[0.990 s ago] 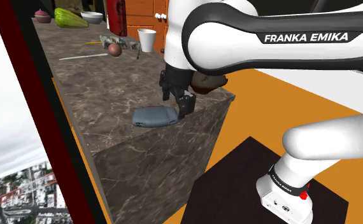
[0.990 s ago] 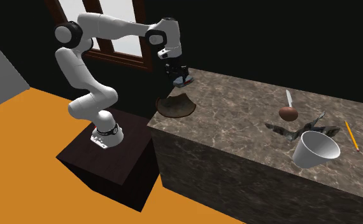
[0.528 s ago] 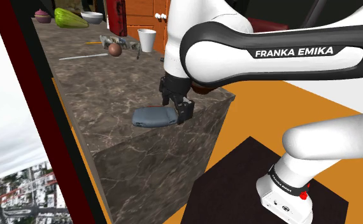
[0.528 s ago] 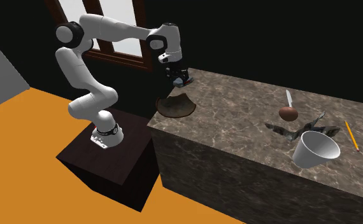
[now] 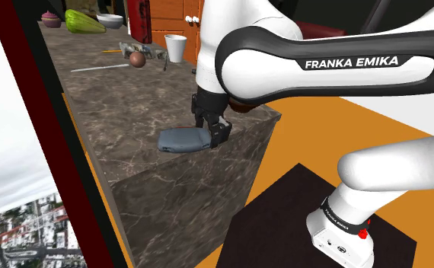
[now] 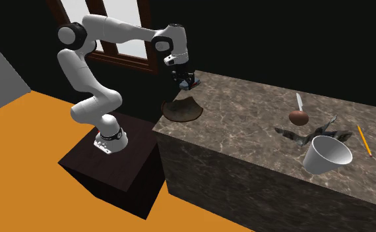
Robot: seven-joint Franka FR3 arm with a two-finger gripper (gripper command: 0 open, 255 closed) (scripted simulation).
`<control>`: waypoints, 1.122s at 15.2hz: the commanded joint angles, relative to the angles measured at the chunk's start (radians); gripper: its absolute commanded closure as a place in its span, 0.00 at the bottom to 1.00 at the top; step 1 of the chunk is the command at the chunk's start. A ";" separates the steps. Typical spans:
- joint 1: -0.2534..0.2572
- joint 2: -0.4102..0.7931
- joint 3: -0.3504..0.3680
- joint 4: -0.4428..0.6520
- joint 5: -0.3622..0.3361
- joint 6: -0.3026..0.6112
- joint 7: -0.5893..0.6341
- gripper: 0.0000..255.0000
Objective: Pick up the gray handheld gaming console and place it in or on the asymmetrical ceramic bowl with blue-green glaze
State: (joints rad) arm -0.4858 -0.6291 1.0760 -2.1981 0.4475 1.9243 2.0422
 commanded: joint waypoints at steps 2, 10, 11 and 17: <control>0.000 0.000 0.000 0.000 0.000 0.000 0.000 1.00; 0.002 -0.003 -0.027 0.044 -0.013 -0.051 0.000 1.00; 0.003 -0.003 -0.033 0.055 -0.016 -0.064 0.000 1.00; 0.000 0.000 -0.066 0.127 -0.036 -0.139 0.003 1.00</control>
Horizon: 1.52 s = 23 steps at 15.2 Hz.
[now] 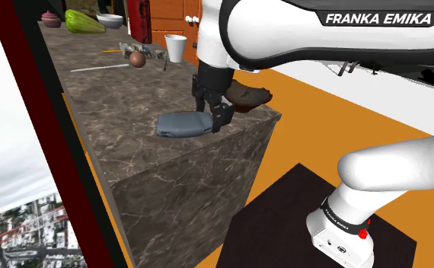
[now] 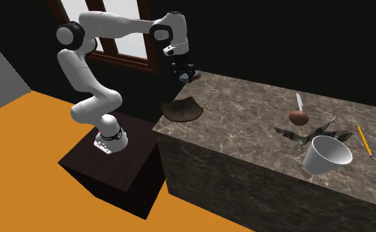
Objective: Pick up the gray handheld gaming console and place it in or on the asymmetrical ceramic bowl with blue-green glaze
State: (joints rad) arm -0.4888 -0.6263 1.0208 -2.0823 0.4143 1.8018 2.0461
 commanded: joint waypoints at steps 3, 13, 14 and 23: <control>-0.001 0.002 -0.024 0.050 -0.013 -0.053 0.001 1.00; -0.022 0.032 -0.052 0.194 -0.048 -0.175 0.011 1.00; -0.025 0.036 -0.053 0.210 -0.052 -0.187 0.013 1.00; -0.005 0.013 -0.199 0.171 -0.079 -0.216 -0.111 1.00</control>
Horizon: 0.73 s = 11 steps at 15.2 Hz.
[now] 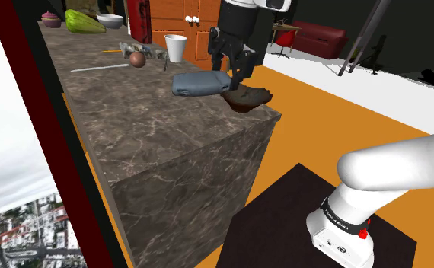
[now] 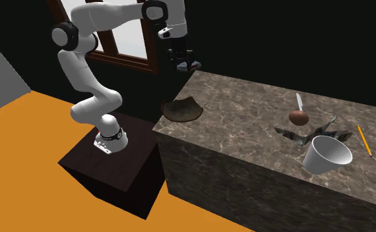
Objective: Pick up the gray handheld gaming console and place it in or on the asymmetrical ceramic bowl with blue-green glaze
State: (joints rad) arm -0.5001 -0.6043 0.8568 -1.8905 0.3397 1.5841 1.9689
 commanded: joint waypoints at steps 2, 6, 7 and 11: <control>0.010 -0.019 -0.084 -0.052 -0.014 0.009 -0.084 1.00; 0.006 -0.028 -0.171 -0.102 -0.039 0.025 -0.180 1.00; 0.002 -0.028 -0.191 -0.112 -0.046 0.029 -0.204 1.00; -0.017 -0.018 -0.266 -0.140 -0.077 0.048 -0.296 1.00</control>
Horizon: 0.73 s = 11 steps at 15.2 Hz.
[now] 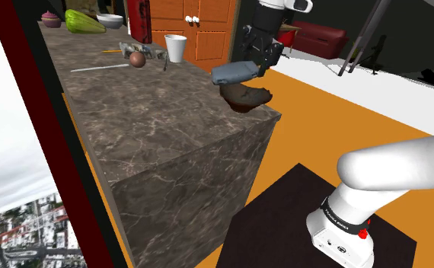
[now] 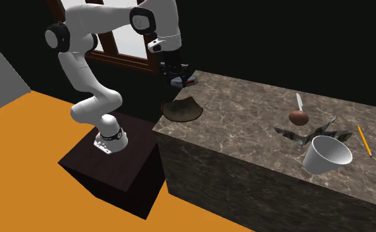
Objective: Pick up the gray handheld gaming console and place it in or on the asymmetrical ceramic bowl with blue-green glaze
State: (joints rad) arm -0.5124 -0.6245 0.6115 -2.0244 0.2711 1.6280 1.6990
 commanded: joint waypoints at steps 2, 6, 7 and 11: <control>-0.018 0.013 -0.055 -0.014 -0.025 0.014 -0.070 1.00; -0.048 0.047 -0.118 -0.016 -0.060 0.035 -0.155 1.00; -0.052 0.052 -0.126 -0.015 -0.065 0.038 -0.165 1.00; -0.046 0.038 -0.121 -0.079 -0.056 0.088 -0.168 1.00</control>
State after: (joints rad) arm -0.5582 -0.5872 0.4887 -2.0905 0.2141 1.7018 1.5316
